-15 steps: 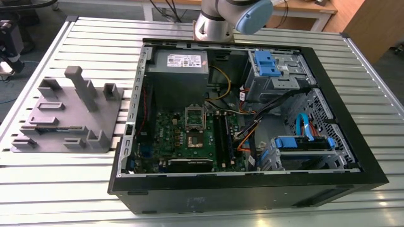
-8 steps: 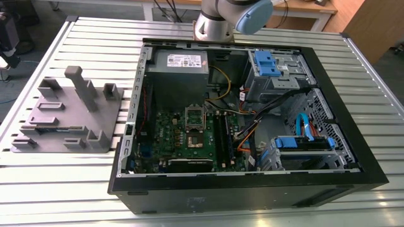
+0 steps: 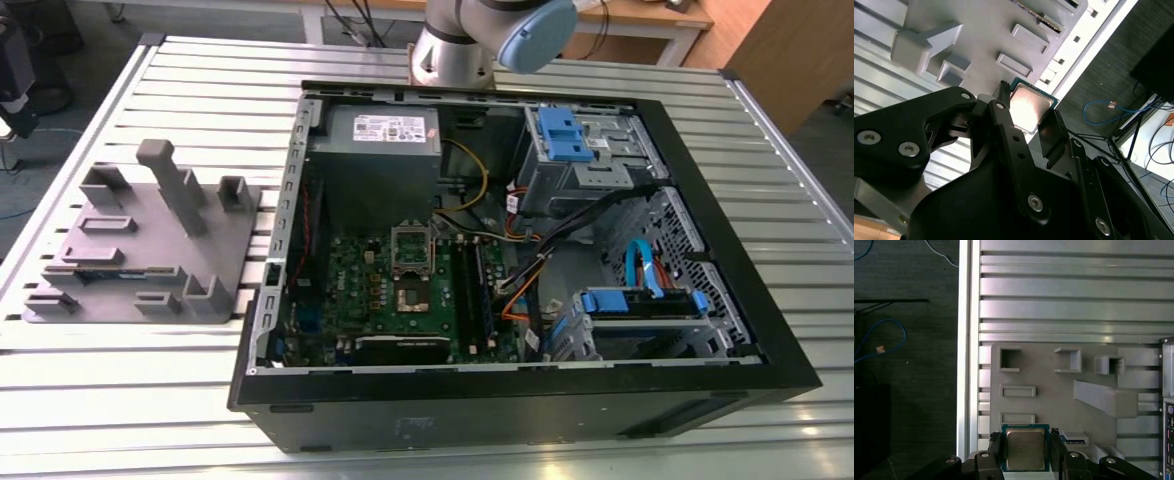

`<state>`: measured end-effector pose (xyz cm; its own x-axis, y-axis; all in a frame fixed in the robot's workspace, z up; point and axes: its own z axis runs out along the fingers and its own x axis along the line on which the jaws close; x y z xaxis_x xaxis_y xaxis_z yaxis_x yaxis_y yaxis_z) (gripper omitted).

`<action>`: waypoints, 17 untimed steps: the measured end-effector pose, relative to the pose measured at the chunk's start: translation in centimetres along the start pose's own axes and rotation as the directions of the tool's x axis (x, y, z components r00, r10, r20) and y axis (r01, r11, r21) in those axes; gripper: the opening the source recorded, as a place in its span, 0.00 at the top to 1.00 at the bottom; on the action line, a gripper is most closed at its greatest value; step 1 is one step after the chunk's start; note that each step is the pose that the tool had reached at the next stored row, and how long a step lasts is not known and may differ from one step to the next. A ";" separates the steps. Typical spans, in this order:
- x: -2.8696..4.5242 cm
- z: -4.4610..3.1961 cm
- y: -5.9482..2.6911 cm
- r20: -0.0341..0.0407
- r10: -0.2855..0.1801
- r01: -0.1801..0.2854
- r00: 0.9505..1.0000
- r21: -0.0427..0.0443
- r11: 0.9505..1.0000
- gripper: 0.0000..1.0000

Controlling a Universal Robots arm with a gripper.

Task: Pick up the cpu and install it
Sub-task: 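Pick up the cpu and move it towards the insertion slot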

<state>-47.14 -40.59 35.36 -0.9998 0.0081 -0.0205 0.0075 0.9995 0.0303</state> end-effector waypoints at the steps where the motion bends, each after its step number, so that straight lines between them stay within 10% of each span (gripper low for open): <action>1: 0.00 -0.02 0.00 0.000 0.000 0.000 1.000 0.000 1.000 0.53; 17: -0.02 -0.81 0.02 0.000 0.000 0.000 1.000 0.000 1.000 0.53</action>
<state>-47.14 -40.59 36.17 -0.9998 0.0082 -0.0206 0.0075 0.9995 0.0304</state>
